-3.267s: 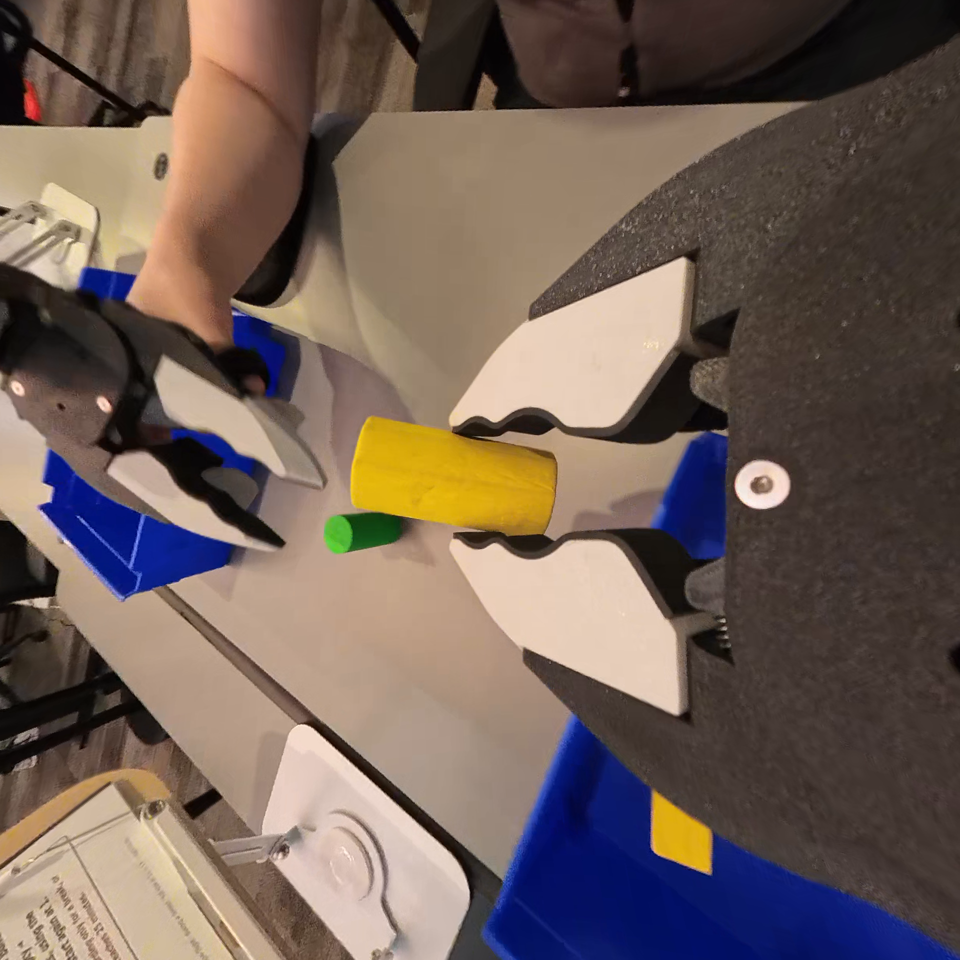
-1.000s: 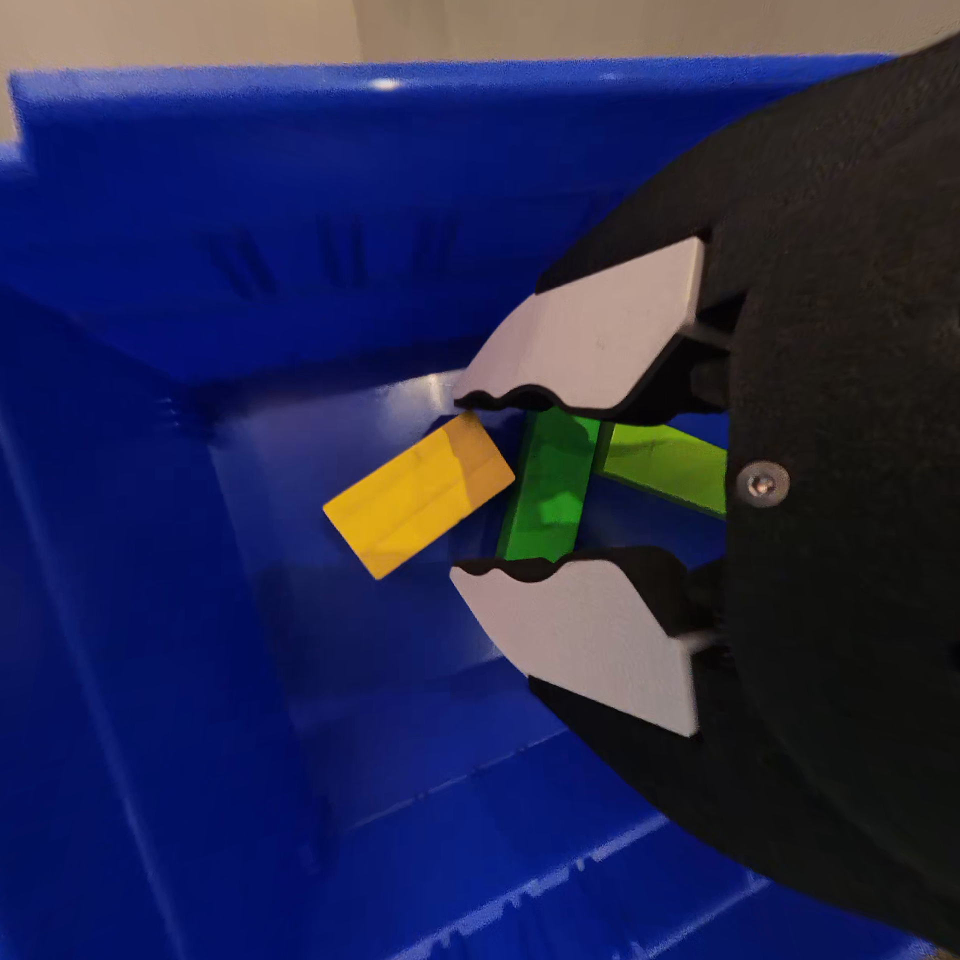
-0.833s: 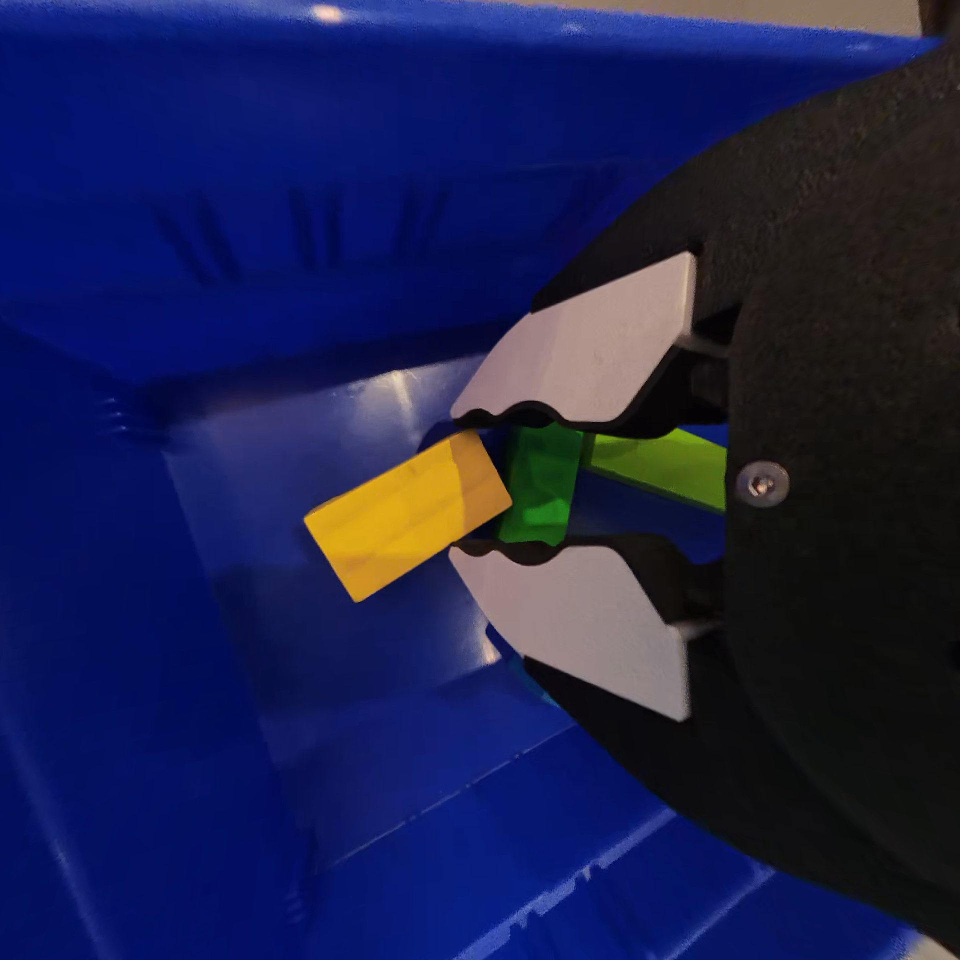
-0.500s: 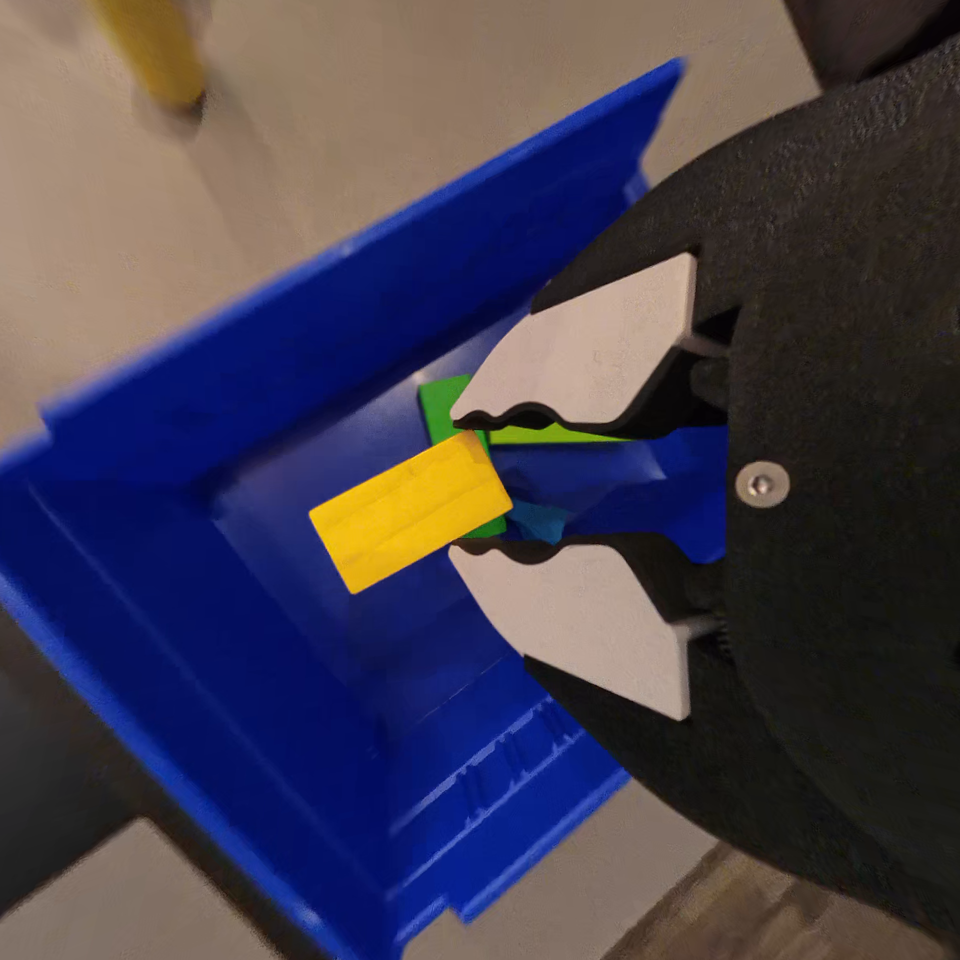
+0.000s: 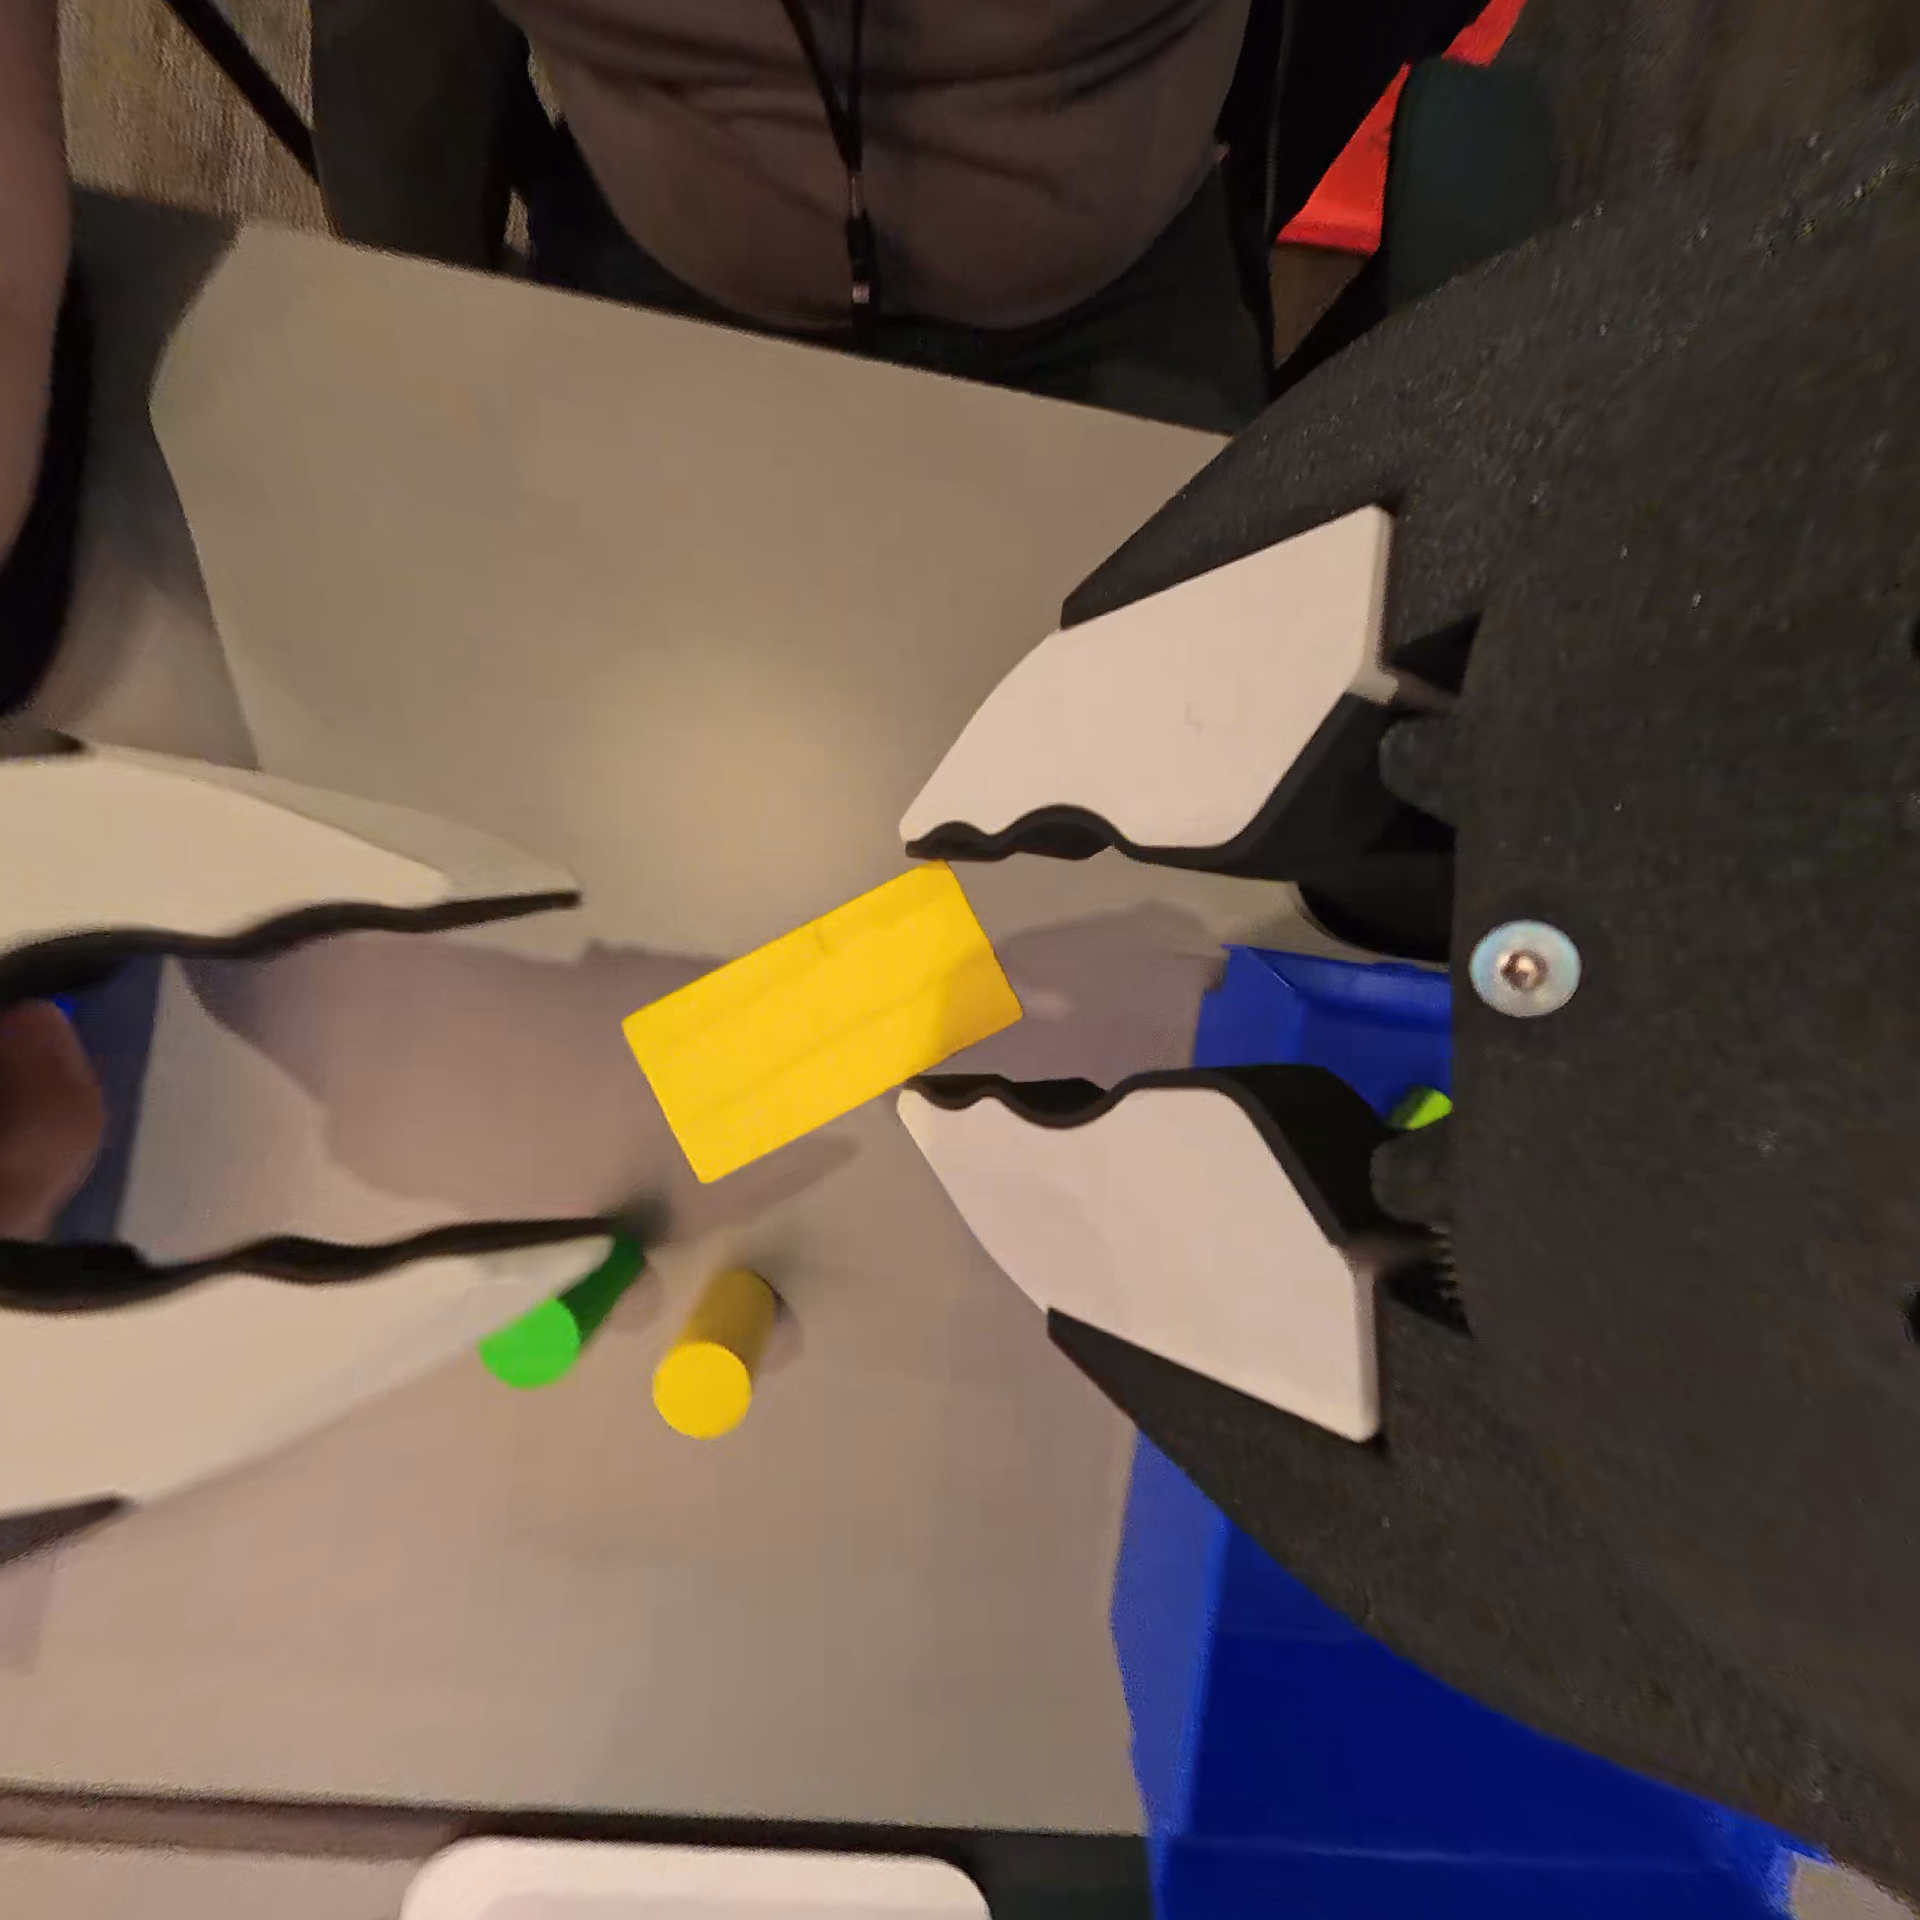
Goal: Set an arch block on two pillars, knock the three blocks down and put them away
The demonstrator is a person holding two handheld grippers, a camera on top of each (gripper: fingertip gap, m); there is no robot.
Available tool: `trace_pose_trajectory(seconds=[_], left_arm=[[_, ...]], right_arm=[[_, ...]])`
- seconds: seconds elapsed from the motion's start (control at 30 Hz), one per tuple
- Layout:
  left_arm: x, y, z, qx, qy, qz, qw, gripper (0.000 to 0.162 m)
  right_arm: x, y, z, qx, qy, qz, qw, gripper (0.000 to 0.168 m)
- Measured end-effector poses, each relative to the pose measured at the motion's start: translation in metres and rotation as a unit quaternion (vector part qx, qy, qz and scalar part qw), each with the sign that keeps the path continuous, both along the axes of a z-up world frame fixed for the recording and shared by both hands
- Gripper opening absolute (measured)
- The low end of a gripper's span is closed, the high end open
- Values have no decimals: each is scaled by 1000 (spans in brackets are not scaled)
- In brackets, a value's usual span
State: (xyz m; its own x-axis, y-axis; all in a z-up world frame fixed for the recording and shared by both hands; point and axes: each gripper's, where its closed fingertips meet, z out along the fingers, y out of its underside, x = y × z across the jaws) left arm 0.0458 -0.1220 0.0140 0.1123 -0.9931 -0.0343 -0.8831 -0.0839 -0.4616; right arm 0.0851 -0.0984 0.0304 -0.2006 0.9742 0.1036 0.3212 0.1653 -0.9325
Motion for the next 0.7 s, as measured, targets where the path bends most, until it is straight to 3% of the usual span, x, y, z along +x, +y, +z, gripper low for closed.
trace_pose_trajectory(seconds=[0.3, 0.4, 0.5, 0.63, 0.7], left_arm=[[18, -13, -7, -20, 2, -35, 999, 39], [17, -15, -9, -25, 6, -39, 999, 39], [15, -12, -11, -16, 9, -30, 999, 38], [8, 18, 10, 48, -25, 40, 998, 56], [3, 30, 27, 45, -73, 79, 993, 45]], right_arm=[[-6, -18, -22, -20, -54, 42, 997, 53], [-7, -20, -27, -20, -65, 51, 996, 35], [-7, -20, -27, -23, -62, 53, 996, 35], [-5, 16, -15, -29, -25, -36, 999, 35], [2, 45, -16, -44, -7, -98, 994, 35]])
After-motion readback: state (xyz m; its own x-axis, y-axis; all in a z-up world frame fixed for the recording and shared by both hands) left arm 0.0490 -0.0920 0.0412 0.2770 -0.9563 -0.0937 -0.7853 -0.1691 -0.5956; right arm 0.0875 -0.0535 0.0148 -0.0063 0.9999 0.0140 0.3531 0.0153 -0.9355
